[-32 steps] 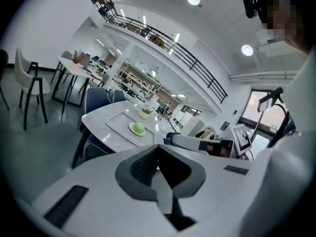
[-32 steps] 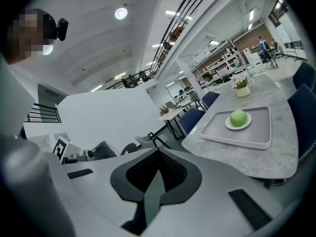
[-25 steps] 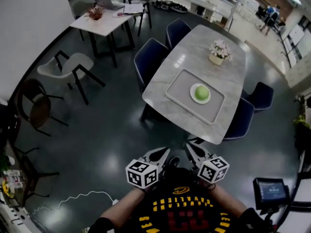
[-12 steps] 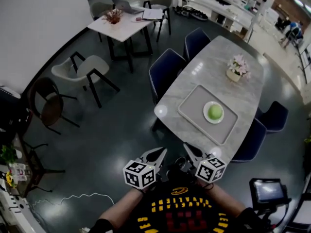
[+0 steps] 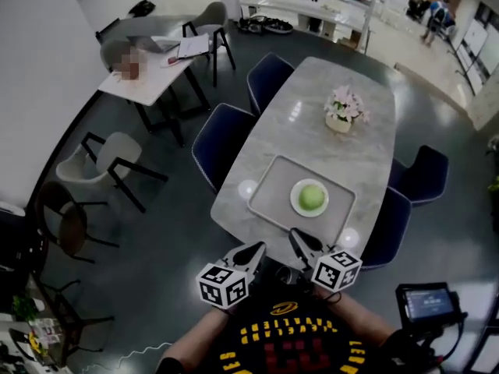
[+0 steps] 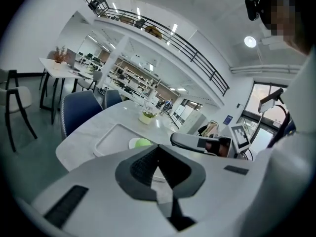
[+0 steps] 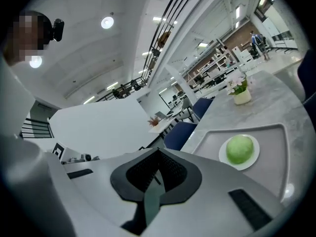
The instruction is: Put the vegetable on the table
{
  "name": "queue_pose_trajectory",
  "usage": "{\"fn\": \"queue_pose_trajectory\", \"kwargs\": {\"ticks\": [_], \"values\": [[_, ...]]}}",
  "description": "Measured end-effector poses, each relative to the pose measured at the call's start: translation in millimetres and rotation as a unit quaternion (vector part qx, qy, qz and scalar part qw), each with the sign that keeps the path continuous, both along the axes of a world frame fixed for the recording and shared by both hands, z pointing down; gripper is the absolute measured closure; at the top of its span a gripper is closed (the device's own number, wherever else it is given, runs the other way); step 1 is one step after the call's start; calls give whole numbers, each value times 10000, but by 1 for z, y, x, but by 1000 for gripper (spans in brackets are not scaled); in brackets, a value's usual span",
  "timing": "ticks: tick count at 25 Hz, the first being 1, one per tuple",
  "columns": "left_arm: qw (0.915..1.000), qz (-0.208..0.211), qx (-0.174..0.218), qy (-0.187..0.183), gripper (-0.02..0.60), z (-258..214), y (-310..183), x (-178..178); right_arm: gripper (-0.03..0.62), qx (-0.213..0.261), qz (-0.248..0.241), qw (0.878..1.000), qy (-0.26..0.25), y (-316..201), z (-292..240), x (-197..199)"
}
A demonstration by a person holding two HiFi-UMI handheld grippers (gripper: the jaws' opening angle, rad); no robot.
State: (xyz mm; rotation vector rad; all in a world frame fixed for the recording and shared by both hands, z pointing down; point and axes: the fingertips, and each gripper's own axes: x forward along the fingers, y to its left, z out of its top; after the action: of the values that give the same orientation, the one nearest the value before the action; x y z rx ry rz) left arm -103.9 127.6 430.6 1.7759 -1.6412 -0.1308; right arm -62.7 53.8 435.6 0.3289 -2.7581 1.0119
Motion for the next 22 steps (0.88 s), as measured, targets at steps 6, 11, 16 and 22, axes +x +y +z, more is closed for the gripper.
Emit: {"fn": "queue_pose_trajectory", "kwargs": {"ticks": [6, 11, 16, 22], "values": [[9967, 797, -117, 22, 581, 5, -56, 20, 589, -261, 885, 9957, 99, -52, 14, 34], [9894, 1420, -263, 173, 581, 20, -100, 12, 589, -551, 1573, 9858, 187, -88, 32, 37], [9808, 1900, -204, 380, 581, 18, -142, -7, 589, -588, 2325, 9703, 335, -124, 34, 40], [9698, 2333, -176, 691, 581, 32, -171, -34, 589, -622, 2866, 9545, 535, -142, 48, 34]]}}
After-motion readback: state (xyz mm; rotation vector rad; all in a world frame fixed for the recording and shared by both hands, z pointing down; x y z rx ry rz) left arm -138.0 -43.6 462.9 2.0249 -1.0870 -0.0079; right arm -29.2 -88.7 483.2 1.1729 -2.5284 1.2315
